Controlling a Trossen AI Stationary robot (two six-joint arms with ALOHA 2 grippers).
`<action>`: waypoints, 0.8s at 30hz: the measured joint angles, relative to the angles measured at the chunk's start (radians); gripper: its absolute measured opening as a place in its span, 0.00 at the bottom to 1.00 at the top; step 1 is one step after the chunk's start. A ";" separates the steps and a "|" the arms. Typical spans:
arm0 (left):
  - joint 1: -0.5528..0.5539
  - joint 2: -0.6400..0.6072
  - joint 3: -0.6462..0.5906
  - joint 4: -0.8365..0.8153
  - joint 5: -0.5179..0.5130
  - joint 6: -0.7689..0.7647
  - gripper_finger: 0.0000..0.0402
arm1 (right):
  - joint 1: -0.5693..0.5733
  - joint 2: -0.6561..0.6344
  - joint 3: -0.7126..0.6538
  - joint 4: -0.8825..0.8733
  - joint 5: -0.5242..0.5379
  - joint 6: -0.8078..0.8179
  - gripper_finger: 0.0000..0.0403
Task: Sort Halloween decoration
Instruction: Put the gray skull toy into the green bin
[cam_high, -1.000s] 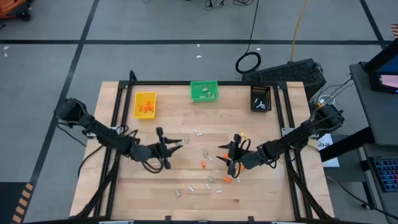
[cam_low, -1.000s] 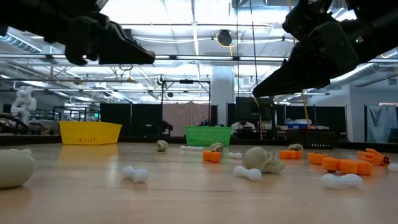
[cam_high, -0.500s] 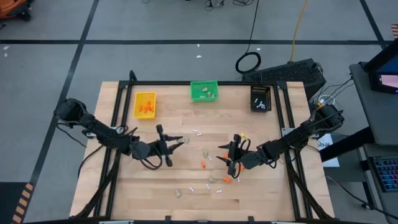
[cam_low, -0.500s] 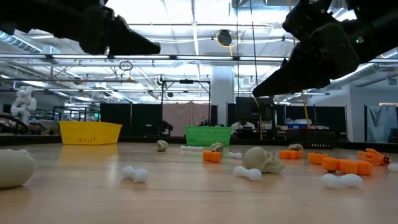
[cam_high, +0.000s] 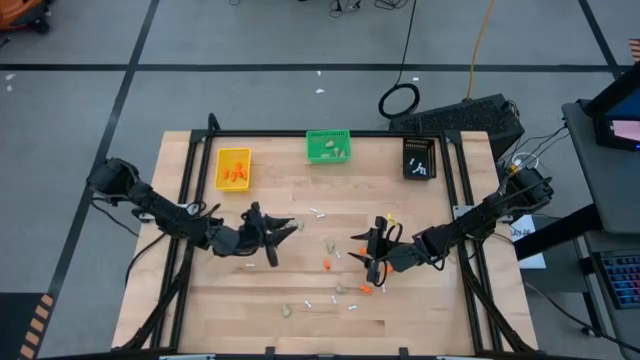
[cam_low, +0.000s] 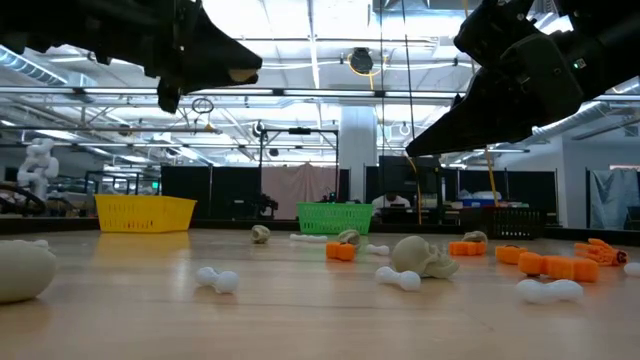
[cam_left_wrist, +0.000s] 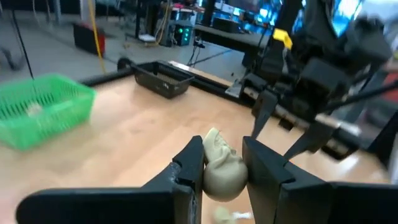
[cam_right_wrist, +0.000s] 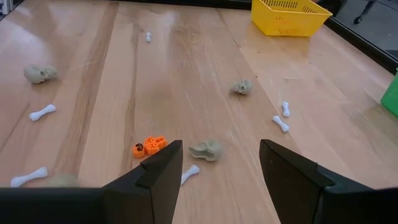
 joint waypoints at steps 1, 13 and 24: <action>0.000 0.000 0.000 0.001 0.000 -0.038 0.20 | 0.000 0.000 0.000 0.000 0.000 0.000 0.49; 0.000 0.000 0.000 0.025 0.000 -0.177 0.20 | 0.000 0.000 0.000 0.000 0.000 0.004 0.49; 0.055 0.000 0.003 0.057 -0.041 -0.006 0.20 | 0.000 0.000 0.000 0.000 0.000 0.004 0.49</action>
